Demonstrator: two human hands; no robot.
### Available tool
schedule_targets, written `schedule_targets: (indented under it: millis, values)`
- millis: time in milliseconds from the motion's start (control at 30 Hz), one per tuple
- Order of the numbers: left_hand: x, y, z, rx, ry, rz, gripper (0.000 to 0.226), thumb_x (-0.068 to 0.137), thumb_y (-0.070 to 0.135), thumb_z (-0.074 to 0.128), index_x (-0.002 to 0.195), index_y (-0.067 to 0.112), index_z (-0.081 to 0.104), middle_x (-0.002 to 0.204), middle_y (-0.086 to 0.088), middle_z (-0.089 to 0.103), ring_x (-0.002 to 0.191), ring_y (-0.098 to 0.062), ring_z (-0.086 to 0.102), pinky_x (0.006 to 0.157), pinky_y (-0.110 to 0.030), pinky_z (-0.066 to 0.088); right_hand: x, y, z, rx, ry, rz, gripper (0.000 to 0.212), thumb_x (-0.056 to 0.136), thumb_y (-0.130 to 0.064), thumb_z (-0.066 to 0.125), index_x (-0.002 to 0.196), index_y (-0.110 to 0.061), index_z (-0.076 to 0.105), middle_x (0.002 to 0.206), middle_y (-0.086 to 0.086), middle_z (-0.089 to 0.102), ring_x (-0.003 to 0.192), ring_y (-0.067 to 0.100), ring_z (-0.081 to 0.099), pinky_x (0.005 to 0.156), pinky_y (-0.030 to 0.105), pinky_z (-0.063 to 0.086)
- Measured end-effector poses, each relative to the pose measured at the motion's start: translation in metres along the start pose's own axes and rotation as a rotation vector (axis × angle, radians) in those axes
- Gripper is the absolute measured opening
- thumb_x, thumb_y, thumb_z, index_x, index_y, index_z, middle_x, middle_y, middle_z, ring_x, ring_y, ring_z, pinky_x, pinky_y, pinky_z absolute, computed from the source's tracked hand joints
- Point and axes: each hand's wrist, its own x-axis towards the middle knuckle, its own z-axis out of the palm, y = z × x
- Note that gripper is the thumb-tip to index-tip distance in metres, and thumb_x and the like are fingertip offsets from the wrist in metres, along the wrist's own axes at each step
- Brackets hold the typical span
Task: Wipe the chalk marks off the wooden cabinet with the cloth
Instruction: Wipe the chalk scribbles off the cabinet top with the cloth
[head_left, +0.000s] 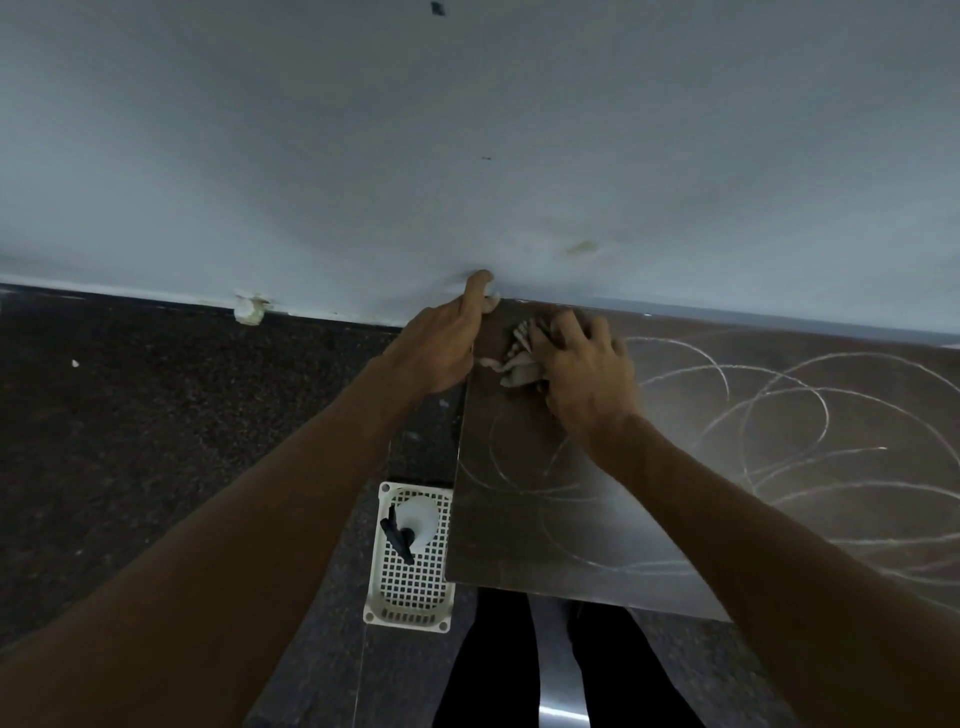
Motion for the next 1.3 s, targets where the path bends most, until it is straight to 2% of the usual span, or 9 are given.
schedule_targets:
  millis: [100, 200, 400, 533, 767, 867, 1067, 1200, 1300]
  values:
    - [0.0, 0.001, 0.004, 0.025, -0.001, -0.009, 0.085, 0.091, -0.011, 0.053, 0.161, 0.004, 0.008, 0.165, -0.016, 0.033, 0.127, -0.043, 0.057, 0.08, -0.035, 0.041, -0.037, -0.006, 0.017, 0.063, -0.048, 0.056, 0.061, 0.093, -0.026, 0.059, 0.149, -0.026, 0.036, 0.144, 0.008, 0.032, 0.126, 0.033, 0.035, 0.104, 0.045, 0.041]
    - [0.001, 0.0, 0.009, 0.04, -0.006, -0.014, 0.081, 0.092, -0.009, 0.054, 0.161, 0.007, 0.014, 0.163, -0.016, 0.035, 0.117, -0.044, 0.058, 0.074, -0.031, 0.031, -0.066, -0.034, 0.036, 0.125, 0.008, 0.025, 0.06, 0.079, -0.021, 0.063, 0.139, -0.022, 0.053, 0.128, 0.011, 0.049, 0.108, 0.033, 0.046, 0.083, 0.045, 0.047]
    - [0.0, -0.005, 0.011, 0.178, -0.04, 0.065, 0.071, 0.1, -0.001, 0.051, 0.163, 0.013, 0.023, 0.168, -0.011, 0.026, 0.149, -0.032, 0.036, 0.108, -0.046, 0.044, -0.094, -0.05, 0.054, 0.086, 0.075, -0.164, 0.051, 0.075, -0.021, 0.047, 0.122, -0.019, 0.067, 0.116, 0.008, 0.057, 0.1, 0.032, 0.047, 0.078, 0.047, 0.047]
    - [0.001, -0.011, 0.001, 0.344, -0.079, 0.167, 0.057, 0.111, 0.025, 0.041, 0.164, 0.021, 0.021, 0.172, -0.007, 0.018, 0.151, -0.03, 0.034, 0.113, -0.046, 0.04, -0.065, -0.047, 0.046, 0.071, 0.124, -0.109, 0.048, 0.075, -0.021, 0.07, 0.123, -0.022, 0.067, 0.118, 0.006, 0.057, 0.103, 0.03, 0.044, 0.085, 0.049, 0.042]
    - [0.009, 0.007, -0.025, 0.56, -0.097, 0.248, 0.05, 0.111, 0.029, 0.027, 0.154, 0.009, 0.04, 0.143, -0.019, 0.049, 0.108, -0.04, 0.059, 0.085, -0.046, 0.048, -0.033, -0.074, 0.032, 0.115, 0.155, -0.05, 0.046, 0.084, -0.019, 0.066, 0.13, -0.016, 0.061, 0.125, 0.008, 0.052, 0.109, 0.031, 0.042, 0.089, 0.05, 0.041]
    - [0.007, 0.013, -0.025, 0.487, -0.094, 0.199, 0.074, 0.096, 0.038, 0.006, 0.151, 0.006, 0.043, 0.144, -0.019, 0.048, 0.111, -0.041, 0.058, 0.087, -0.045, 0.046, -0.072, -0.082, 0.05, 0.104, 0.118, -0.133, 0.054, 0.075, -0.019, 0.065, 0.128, -0.016, 0.061, 0.124, 0.007, 0.055, 0.107, 0.031, 0.039, 0.084, 0.048, 0.043]
    - [0.004, 0.017, -0.02, 0.554, -0.192, 0.171, 0.057, 0.107, 0.013, 0.041, 0.162, 0.008, 0.024, 0.151, -0.022, 0.039, 0.113, -0.042, 0.057, 0.087, -0.048, 0.05, -0.122, -0.088, 0.075, 0.056, -0.022, -0.292, 0.07, 0.062, -0.041, 0.084, 0.124, -0.017, 0.065, 0.119, 0.005, 0.059, 0.105, 0.03, 0.041, 0.082, 0.048, 0.048]
    - [0.01, 0.013, -0.021, 0.362, -0.105, 0.024, 0.057, 0.103, 0.039, 0.016, 0.135, 0.006, 0.05, 0.124, -0.019, 0.06, 0.096, -0.036, 0.06, 0.074, -0.041, 0.041, -0.07, -0.067, 0.054, -0.014, 0.038, -0.278, 0.065, 0.077, -0.027, 0.071, 0.139, -0.021, 0.054, 0.13, 0.006, 0.05, 0.113, 0.032, 0.044, 0.09, 0.049, 0.043]
    - [0.011, 0.012, -0.015, 0.183, -0.102, -0.05, 0.039, 0.112, 0.043, 0.03, 0.12, 0.009, 0.049, 0.094, -0.008, 0.059, 0.069, -0.021, 0.048, 0.066, -0.036, 0.037, -0.022, -0.061, 0.031, -0.011, 0.083, -0.174, 0.057, 0.088, -0.027, 0.063, 0.143, -0.022, 0.048, 0.139, 0.008, 0.043, 0.121, 0.032, 0.041, 0.098, 0.052, 0.039]
